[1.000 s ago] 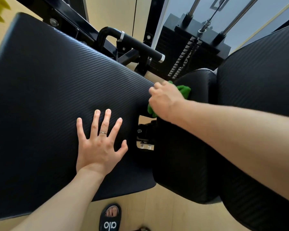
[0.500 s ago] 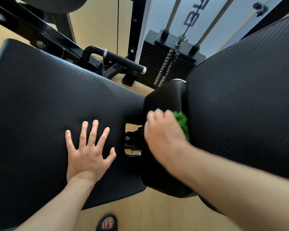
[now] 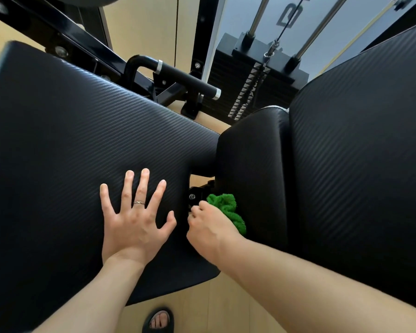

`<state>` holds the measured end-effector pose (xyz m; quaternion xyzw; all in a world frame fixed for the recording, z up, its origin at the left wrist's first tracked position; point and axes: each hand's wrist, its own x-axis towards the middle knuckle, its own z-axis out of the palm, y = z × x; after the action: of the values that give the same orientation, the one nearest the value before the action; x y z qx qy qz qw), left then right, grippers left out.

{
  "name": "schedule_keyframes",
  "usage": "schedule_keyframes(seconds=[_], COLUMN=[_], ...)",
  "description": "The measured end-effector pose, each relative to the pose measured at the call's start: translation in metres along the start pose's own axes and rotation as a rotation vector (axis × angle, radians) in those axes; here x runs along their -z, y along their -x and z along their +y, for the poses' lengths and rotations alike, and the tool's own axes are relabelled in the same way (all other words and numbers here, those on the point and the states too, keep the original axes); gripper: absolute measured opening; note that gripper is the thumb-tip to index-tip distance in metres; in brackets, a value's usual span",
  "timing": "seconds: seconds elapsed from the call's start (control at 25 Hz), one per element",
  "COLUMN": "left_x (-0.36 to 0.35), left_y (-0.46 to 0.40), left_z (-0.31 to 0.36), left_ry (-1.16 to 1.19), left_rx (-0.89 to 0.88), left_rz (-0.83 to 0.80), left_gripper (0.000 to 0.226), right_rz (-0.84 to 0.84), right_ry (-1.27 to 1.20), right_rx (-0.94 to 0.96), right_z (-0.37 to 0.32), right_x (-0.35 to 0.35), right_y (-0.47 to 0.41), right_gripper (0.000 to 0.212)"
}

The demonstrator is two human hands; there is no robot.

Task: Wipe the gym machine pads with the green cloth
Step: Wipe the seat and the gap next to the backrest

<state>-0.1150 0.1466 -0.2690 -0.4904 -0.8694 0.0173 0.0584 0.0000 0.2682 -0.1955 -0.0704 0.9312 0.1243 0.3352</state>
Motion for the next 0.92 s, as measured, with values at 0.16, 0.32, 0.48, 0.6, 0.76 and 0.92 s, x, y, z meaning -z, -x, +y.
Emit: schedule_keyframes(seconds=[0.16,0.32,0.48,0.6,0.76,0.92], left_x=[0.001,0.008,0.013,0.007,0.0,0.005], left_y=[-0.001,-0.001,0.0,-0.001,-0.001,0.0], left_z=[-0.001,0.0,0.001,-0.001,0.0,0.0], left_ry=[-0.01,-0.011,0.012,0.015,0.001,-0.014], left_rx=[-0.009,0.001,0.006,0.005,-0.013,0.004], left_rz=[-0.01,-0.041,-0.049,-0.03,0.0,-0.017], left_gripper=[0.074,0.074,0.073,0.073,0.073,0.073], right_rz=[-0.108,-0.116,-0.109,-0.037,-0.051,0.026], right_ry=[-0.13,-0.17,-0.097,-0.011,0.015,-0.029], right_rx=[0.065,0.138,0.184,-0.102,-0.458,-0.356], right_z=[0.016,0.01,0.065,0.145,0.182,0.123], right_x=[0.005,0.02,0.037,0.049,0.051,0.045], right_y=[0.005,0.037,0.063,0.034,0.007,0.048], right_gripper=[0.034,0.03,0.028,0.027,0.023,0.023])
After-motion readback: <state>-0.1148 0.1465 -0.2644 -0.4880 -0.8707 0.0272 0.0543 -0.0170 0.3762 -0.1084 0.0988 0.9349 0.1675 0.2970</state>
